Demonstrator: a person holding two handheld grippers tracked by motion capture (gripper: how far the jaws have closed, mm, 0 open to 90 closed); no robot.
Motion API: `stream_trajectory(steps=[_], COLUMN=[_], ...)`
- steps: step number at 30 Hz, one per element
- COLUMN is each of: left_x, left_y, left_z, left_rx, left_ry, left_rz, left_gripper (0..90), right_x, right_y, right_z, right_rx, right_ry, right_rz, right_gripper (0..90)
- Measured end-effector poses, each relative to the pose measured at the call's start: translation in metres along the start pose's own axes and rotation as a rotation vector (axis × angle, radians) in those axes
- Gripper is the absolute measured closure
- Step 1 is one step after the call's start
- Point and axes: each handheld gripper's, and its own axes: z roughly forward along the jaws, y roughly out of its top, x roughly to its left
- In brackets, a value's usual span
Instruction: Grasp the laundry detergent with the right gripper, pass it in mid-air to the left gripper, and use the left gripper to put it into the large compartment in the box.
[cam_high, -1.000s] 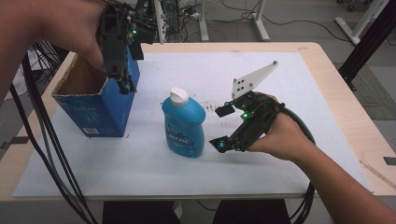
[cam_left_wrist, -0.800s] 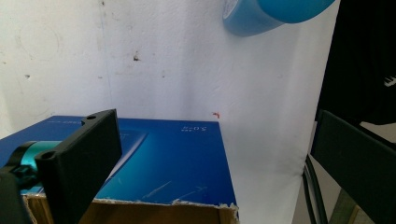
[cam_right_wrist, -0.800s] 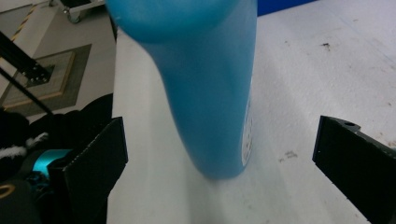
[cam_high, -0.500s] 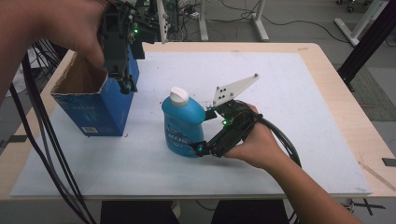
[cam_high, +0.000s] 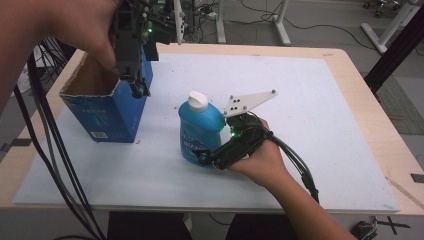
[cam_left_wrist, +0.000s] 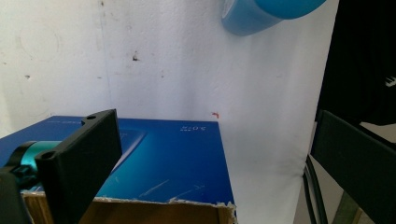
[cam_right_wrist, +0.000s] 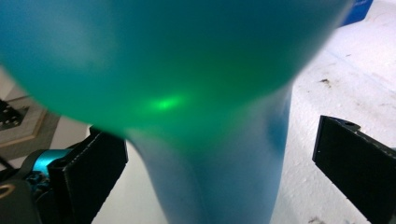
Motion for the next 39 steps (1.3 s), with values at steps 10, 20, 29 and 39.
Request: stream_trajectory(steps=[10,20,29,39], left_x=[0.001,0.002,0.003,0.003], left_y=[-0.008,-0.008,-0.007,-0.006], left_z=[0.002,0.004,0.007,0.014], left_rx=[-0.001,0.000,0.004,0.008], left_ry=[-0.001,-0.005,-0.013,-0.021], left_rz=[-0.012,-0.010,-0.010,-0.003], left_gripper=[1.7,1.7,1.7,1.7], right_x=[0.002,0.004,0.004,0.006], right_y=[-0.007,-0.010,-0.011,-0.010], right_z=[0.006,0.009,0.009,0.007], right_rx=[-0.080,-0.097,-0.111,-0.122], right_ry=[-0.038,-0.056,-0.041,-0.036], right_rz=[0.019,0.009,-0.014,-0.038], right_gripper=[2.5,5.6,16.7,26.7])
